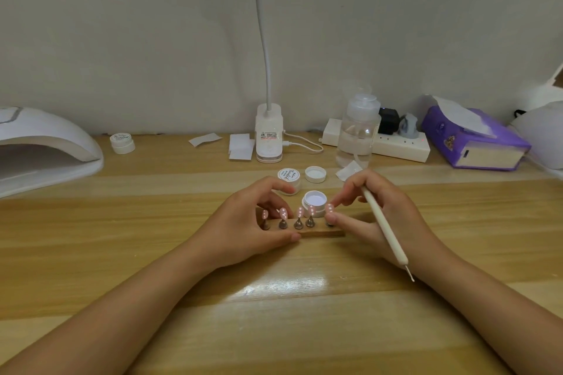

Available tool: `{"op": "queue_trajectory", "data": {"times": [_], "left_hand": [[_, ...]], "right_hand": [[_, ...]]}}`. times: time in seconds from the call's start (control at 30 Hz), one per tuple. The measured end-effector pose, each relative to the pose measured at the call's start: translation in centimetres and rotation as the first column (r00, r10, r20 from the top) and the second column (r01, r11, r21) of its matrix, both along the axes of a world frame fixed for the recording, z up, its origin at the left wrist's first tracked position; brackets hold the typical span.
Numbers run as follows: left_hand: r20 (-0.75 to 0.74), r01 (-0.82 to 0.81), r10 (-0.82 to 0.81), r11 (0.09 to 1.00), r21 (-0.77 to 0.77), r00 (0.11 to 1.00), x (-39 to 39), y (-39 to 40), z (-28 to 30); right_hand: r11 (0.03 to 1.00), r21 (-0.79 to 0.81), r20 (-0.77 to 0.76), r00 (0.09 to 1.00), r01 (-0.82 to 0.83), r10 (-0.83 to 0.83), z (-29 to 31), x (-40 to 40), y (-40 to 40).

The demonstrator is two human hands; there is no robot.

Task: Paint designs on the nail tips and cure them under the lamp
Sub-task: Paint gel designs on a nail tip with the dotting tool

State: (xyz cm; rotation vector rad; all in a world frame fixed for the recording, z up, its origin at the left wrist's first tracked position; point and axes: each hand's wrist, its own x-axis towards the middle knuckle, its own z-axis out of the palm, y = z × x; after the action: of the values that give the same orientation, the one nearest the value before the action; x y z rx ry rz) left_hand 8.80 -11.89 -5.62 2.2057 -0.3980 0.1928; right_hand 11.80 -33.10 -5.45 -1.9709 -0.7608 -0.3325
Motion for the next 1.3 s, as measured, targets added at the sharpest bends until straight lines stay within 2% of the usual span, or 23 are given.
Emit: {"op": "queue_trajectory", "data": {"times": [0.4, 0.47, 0.57, 0.77, 0.93, 1.13, 1.3], "left_hand": [[0.022, 0.004, -0.004, 1.000, 0.014, 1.000, -0.1, -0.1, 0.0], [0.033, -0.002, 0.002, 1.000, -0.003, 0.999, -0.2, -0.1, 0.0], [0.034, -0.015, 0.017, 0.999, -0.051, 0.999, -0.2, -0.1, 0.1], [0.050, -0.080, 0.091, 0.978, -0.193, 0.995, -0.5, -0.2, 0.6], [0.077, -0.140, 0.167, 0.952, -0.273, 0.983, -0.5, -0.2, 0.9], [0.043, -0.188, 0.216, 0.920, -0.344, 0.976, -0.4, -0.1, 0.9], [0.037, -0.201, 0.227, 0.919, -0.339, 0.973, -0.5, -0.2, 0.9]], "right_hand": [[0.998, -0.060, -0.049, 0.999, -0.015, 0.012, 0.4, -0.3, -0.7], [1.000, -0.024, -0.046, 0.999, -0.009, 0.008, 0.6, -0.4, -0.8], [0.994, 0.065, -0.066, 0.994, 0.087, -0.082, 1.0, -0.4, -1.4], [0.917, -0.289, 0.141, 0.959, 0.276, -0.245, 0.8, 0.4, -2.1], [0.813, -0.519, 0.274, 0.952, 0.264, -0.133, 0.8, 0.1, -1.9], [0.749, -0.599, 0.357, 0.932, 0.281, -0.064, 0.7, -0.1, -1.1], [0.747, -0.622, 0.366, 0.931, 0.235, 0.012, 0.8, -0.4, -1.3]]}}
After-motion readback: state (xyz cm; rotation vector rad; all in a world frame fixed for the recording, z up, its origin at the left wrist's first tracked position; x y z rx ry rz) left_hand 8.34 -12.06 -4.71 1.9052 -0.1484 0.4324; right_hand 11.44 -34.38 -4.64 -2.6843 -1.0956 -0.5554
